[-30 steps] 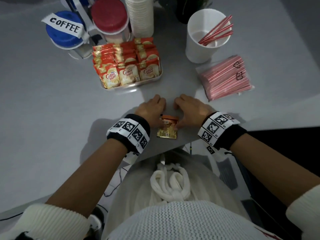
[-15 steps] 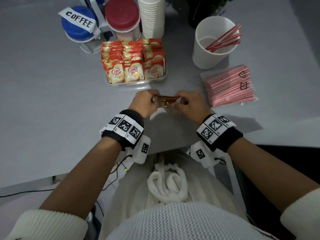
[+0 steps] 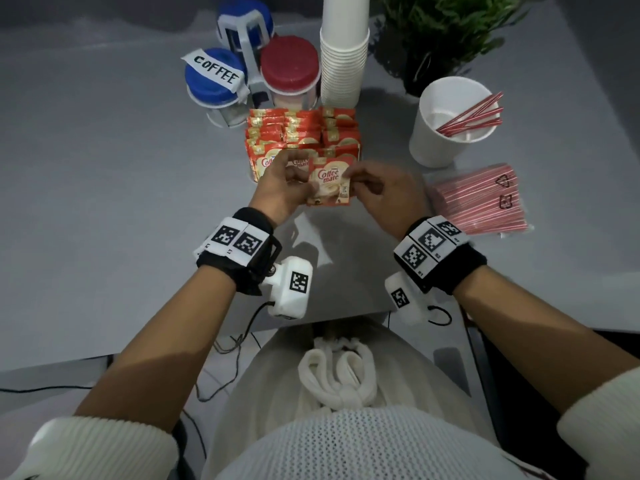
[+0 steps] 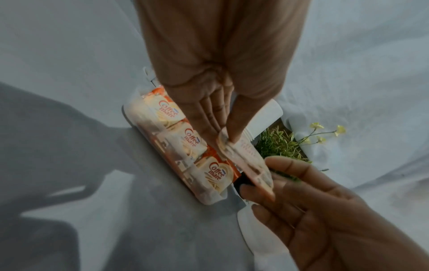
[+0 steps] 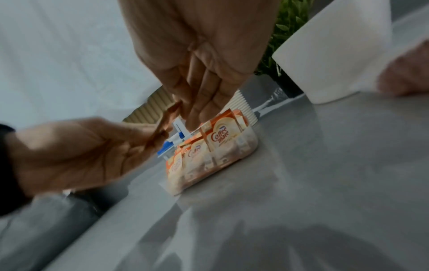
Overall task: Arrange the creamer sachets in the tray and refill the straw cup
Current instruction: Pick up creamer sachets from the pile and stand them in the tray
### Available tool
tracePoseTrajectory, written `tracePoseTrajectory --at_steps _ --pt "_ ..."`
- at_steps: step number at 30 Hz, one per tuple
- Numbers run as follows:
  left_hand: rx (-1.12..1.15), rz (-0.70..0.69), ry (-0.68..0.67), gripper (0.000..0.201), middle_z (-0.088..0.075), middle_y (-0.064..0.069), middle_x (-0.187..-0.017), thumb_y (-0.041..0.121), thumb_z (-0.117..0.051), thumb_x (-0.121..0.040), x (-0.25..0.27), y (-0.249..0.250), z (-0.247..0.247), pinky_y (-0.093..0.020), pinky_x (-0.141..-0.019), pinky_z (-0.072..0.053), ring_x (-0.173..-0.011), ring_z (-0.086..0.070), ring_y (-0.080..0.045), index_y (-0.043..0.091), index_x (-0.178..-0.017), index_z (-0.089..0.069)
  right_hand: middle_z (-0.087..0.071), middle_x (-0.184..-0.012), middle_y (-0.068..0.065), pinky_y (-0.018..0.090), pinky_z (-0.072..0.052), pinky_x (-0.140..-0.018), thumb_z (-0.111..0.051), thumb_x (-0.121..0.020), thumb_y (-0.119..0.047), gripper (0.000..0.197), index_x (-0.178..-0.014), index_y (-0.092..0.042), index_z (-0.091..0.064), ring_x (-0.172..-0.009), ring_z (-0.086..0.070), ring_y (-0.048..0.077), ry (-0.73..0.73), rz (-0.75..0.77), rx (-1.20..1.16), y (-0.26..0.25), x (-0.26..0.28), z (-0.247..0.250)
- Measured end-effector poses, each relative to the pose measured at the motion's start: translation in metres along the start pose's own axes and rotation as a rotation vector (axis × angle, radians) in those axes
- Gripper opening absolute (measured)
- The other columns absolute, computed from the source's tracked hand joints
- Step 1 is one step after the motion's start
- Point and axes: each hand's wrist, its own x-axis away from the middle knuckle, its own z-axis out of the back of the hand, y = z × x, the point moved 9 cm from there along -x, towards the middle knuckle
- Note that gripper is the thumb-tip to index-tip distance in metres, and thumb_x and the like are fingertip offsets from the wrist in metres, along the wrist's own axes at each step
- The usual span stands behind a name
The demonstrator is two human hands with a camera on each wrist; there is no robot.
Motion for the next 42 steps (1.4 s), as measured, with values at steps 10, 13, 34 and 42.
tracePoseTrajectory --at_steps 10,13,34,42 --pt "-0.198 -0.127 0.139 0.037 -0.055 0.005 -0.071 -0.007 -0.061 -0.081 -0.006 0.015 0.05 -0.02 -0.066 -0.051 -0.068 -0.055 -0.007 0.001 -0.115 -0.051 -0.056 -0.076 0.0 0.009 -0.047 -0.057 -0.064 -0.08 0.001 0.039 -0.117 -0.006 -0.054 -0.064 -0.056 0.0 -0.03 -0.1 -0.047 -0.017 -0.044 -0.037" --pt "-0.239 -0.118 0.179 0.025 -0.058 0.001 -0.072 -0.007 -0.057 -0.082 -0.017 0.016 0.072 -0.023 -0.07 -0.051 -0.071 -0.058 -0.013 0.014 -0.096 -0.055 -0.06 -0.085 0.003 0.016 -0.05 -0.065 -0.064 -0.08 -0.003 0.028 -0.108 -0.005 -0.061 -0.071 -0.059 0.006 0.019 -0.043 0.115 -0.033 -0.064 -0.036" --pt "-0.5 0.186 0.107 0.044 -0.062 -0.018 -0.113 0.002 -0.054 -0.085 -0.049 -0.034 0.099 -0.025 -0.08 -0.04 -0.107 -0.057 -0.028 0.007 -0.127 -0.044 -0.061 -0.114 0.019 0.037 -0.043 -0.089 -0.051 -0.088 -0.006 0.027 -0.113 -0.005 -0.061 -0.108 -0.054 0.034 -0.195 -0.088 0.526 -0.022 -0.076 -0.113" --pt "-0.768 -0.288 0.114 0.047 -0.042 -0.017 -0.128 0.014 -0.059 -0.086 -0.046 0.006 0.079 -0.035 -0.098 -0.042 -0.116 -0.045 -0.028 0.016 -0.132 -0.049 -0.054 -0.118 0.015 0.037 -0.044 -0.085 -0.066 -0.08 -0.015 0.039 -0.114 -0.003 -0.051 -0.106 -0.054 0.03 -0.034 -0.023 0.501 -0.026 -0.078 -0.101"
